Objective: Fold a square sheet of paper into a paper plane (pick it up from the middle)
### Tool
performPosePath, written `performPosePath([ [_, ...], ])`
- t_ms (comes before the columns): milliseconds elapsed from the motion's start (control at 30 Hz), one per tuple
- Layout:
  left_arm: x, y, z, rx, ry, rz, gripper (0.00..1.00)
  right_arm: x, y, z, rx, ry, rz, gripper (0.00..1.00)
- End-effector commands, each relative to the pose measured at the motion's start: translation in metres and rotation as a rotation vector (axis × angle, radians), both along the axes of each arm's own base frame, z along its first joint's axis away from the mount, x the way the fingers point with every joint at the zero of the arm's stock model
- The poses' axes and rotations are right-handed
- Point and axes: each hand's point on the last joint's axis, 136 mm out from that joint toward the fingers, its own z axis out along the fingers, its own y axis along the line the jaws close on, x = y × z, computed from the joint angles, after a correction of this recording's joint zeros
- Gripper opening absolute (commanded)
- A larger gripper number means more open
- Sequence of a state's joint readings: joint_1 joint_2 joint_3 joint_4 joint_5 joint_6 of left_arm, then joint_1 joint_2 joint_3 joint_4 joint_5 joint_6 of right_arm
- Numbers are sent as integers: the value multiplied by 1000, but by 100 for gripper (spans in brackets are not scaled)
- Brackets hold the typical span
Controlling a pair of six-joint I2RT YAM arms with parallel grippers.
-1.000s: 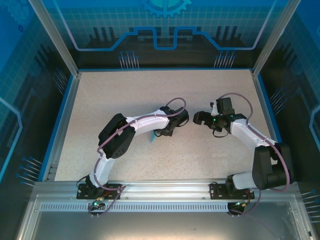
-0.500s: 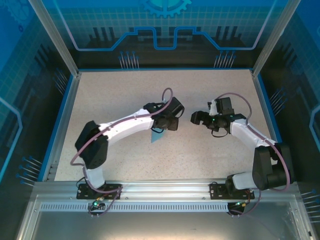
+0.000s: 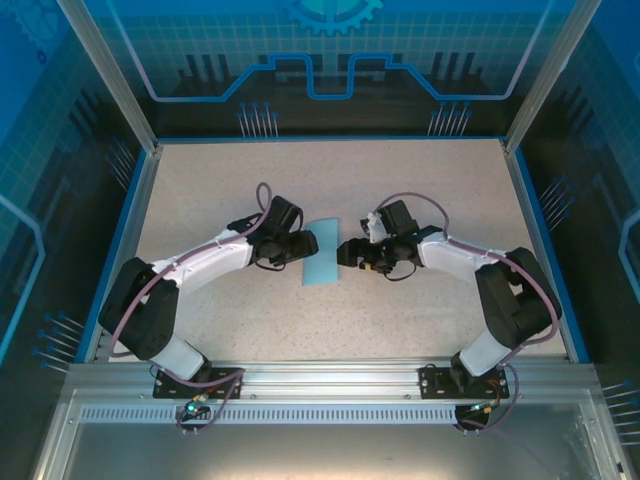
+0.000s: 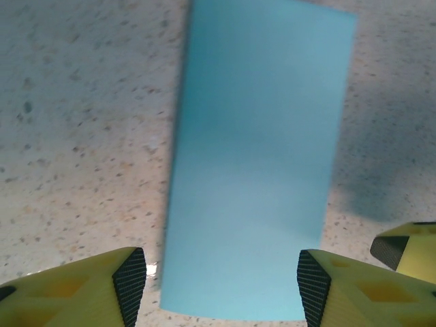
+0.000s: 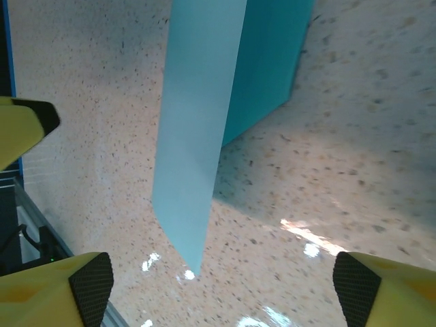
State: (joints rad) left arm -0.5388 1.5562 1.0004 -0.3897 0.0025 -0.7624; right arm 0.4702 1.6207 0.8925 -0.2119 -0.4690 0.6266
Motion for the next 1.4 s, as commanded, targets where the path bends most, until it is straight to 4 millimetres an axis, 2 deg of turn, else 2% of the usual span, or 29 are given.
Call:
performPosePath([
  [0, 4, -2, 7, -98, -13, 43, 65, -5, 25, 3, 61, 52, 31, 84],
  [200, 3, 5, -1, -100, 0, 68, 65, -17, 45, -11, 66, 124, 52, 72],
  [267, 4, 6, -1, -100, -2, 70, 65, -22, 49, -16, 64, 142, 60, 64],
  [400, 7, 7, 0, -105, -5, 73, 66, -21, 47, -23, 52, 155, 35, 46],
  [500, 8, 8, 0, -109, -4, 75, 67, -18, 44, -27, 14, 130, 41, 28],
  [733, 9, 12, 1, -134, -5, 72, 71, -15, 37, -28, -36, 101, 99, 7],
  [933, 5, 27, 8, -134, -46, 50, 88, -35, 37, -16, -20, 108, 349, 5],
  [1100, -4, 37, 15, -135, -87, 17, 98, -43, 33, -3, 19, 98, 449, 4],
  [1233, -9, 34, 20, -162, -110, -18, 99, -40, 29, 9, 47, 75, 460, 5],
  [1367, -10, 27, 20, -200, -109, -40, 98, -26, 15, -3, -33, 82, 402, 11],
])
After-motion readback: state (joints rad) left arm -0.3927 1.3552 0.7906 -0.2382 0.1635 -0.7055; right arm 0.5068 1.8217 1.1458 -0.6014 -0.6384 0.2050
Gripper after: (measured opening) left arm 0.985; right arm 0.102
